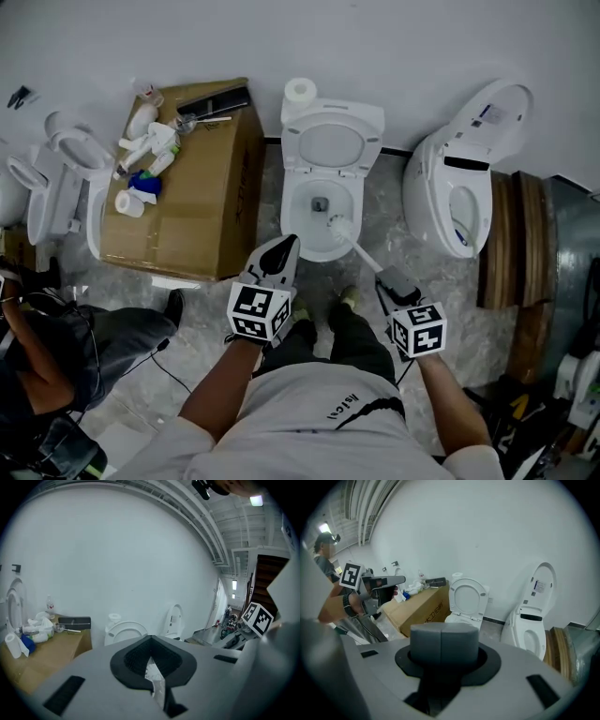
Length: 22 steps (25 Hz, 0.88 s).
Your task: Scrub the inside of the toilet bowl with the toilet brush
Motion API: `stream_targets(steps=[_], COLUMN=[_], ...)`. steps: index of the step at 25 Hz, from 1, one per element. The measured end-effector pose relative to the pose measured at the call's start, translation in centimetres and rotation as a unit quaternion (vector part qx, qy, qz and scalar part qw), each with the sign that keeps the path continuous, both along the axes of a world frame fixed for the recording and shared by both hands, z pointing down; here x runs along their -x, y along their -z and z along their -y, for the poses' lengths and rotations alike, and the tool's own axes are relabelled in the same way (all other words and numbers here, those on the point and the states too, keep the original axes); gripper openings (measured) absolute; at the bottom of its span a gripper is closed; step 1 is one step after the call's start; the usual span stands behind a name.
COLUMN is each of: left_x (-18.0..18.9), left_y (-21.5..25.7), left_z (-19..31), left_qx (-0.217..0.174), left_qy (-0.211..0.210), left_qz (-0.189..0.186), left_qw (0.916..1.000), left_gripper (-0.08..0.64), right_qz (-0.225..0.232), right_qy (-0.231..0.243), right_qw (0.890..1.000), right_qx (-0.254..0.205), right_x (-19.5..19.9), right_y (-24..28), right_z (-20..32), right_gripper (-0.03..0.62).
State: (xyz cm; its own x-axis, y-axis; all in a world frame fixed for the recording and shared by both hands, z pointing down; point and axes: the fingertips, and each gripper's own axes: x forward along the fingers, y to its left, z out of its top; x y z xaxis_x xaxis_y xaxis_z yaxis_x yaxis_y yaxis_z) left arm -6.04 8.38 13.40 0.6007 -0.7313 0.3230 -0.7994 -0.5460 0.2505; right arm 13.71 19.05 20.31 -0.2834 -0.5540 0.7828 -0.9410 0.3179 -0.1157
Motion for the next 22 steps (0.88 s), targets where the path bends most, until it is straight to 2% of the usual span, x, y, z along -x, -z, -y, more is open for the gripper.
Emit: stream_targets(steps=[4,10,15,18,22], left_x=[-0.1,-1.5,-2.9,-3.3,-3.1], left_y=[-1.5,-4.5,-7.2,-8.8,-11.7], left_z=[2.4,7.0,11.3,13.3,16.3], left_qx=[0.005,0.018,0.038,0.046,0.051], left_qy=[0.003,0.022,0.046,0.060,0.070], left_qz=[0.008,0.017,0.029,0.056,0.074], left_qw=[0.9999,0.9995,0.9978,0.9956,0.9934], left_gripper=[0.008,0.009,0.009,0.009,0.009], right_qz=[-0.008,-0.035,-0.040,-0.039,-0.064], right_qy=[0.019,0.088,0.148,0.186,0.234], right_qw=[1.000,0.995,0.986,0.978,0.967], right_qx=[0.015,0.044,0.065,0.082,0.083], right_x=[-0.4,-0.8,-1.1,-1.3,-1.3], right_y=[-2.1,-7.2,-11.0,-13.3,-17.2], right_z=[2.4,7.4,12.0,13.3,15.3], right_gripper=[0.158,0.158,0.158,0.158,0.158])
